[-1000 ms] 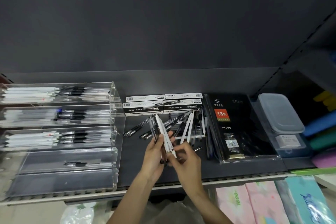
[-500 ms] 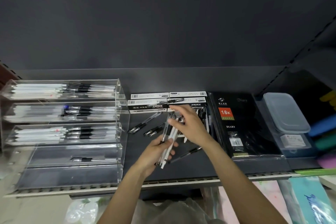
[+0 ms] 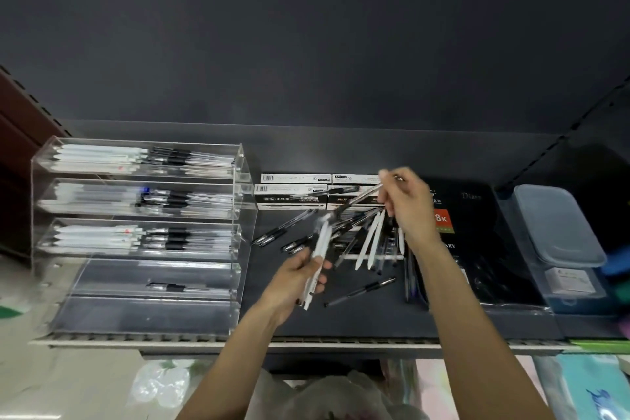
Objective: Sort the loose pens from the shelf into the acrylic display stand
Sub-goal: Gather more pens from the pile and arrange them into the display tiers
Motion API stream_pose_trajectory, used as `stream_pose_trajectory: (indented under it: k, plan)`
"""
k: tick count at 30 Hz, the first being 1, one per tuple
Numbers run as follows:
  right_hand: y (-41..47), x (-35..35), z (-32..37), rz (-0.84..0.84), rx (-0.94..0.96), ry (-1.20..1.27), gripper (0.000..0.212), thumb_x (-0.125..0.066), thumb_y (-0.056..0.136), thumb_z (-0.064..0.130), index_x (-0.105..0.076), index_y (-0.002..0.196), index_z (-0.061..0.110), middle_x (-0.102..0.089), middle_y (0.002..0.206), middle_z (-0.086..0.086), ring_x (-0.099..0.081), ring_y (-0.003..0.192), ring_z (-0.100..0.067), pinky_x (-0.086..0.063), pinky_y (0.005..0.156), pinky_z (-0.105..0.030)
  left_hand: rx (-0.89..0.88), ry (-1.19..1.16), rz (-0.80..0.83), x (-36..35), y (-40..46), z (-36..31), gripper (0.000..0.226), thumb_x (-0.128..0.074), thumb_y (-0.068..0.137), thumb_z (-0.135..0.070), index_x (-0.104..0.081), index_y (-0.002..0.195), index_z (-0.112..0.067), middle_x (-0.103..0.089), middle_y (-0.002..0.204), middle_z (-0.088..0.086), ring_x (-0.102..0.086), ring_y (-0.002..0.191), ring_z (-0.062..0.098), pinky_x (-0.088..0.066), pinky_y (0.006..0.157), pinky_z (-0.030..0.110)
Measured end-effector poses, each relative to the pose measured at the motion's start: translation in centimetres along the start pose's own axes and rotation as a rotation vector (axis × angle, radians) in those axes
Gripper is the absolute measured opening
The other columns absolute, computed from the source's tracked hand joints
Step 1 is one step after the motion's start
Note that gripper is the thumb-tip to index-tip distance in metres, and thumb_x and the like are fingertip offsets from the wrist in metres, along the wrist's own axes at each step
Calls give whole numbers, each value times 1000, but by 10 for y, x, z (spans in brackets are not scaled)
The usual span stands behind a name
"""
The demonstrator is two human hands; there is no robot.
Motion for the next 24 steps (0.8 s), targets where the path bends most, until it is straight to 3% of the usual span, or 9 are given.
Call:
stream_pose_trajectory:
  k: [3,5,10,15,18,22,24]
  plan:
    - [-22,0,-10,-46,-107,205,8,-60,89,8,-54,84,7,-68,74,-7,-60,61,-11,-51,57,-20,-59,-277,-113,-3,13,-8,9,-43,99,-7,-52,101,-8,-63,86,3,-62,65,9,-55,62,21]
    - [-39,-13,-30,-24,-161,179,10,-65,85,5,-55,86,3,-70,81,-10,-64,68,-14,-53,65,-21,-102,-380,-127,-12,24,-15,11,-40,101,-9,-49,106,-12,-65,89,3,-65,71,10,-55,66,23]
    - [-71,-34,-63,-157,-159,99,8,-70,83,10,-67,84,17,-71,85,9,-65,82,-3,-47,75,-18,-179,-413,-111,-36,36,-31,16,-32,103,-10,-40,115,-19,-66,106,3,-64,91,16,-52,79,28]
    - [-91,-47,-65,-197,-96,23,10,-68,84,11,-68,86,20,-69,83,14,-63,82,1,-48,78,-16,-164,-538,-127,-44,28,-29,18,-30,104,-11,-45,104,-21,-64,90,3,-58,72,11,-50,67,26]
    - [-99,-55,-63,-177,-88,-1,14,-69,84,10,-65,82,23,-68,79,13,-63,74,-2,-49,70,-16,-168,-502,-175,-42,25,-24,21,-32,104,-14,-47,116,-22,-65,84,-1,-54,67,9,-45,67,27]
    - [-106,-63,-56,-166,44,-142,13,-70,82,7,-65,85,19,-65,79,9,-60,67,-5,-45,62,-13,-152,-422,-211,-36,20,-18,15,-39,103,-22,-51,108,-18,-59,80,-3,-52,64,7,-47,65,26]
    - [-109,-64,-52,-160,127,-246,11,-71,80,7,-67,84,17,-61,77,9,-57,66,-4,-41,60,-10,-139,-412,-207,-33,18,-15,22,-45,100,-31,-51,111,-13,-52,75,-3,-47,63,9,-44,61,25]
Point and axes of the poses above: each hand's wrist, its own y-axis towards the middle knuckle, its own x-axis out of the back of the hand, z = x × y, the point moved 5 cm from there along y, towards the middle knuckle
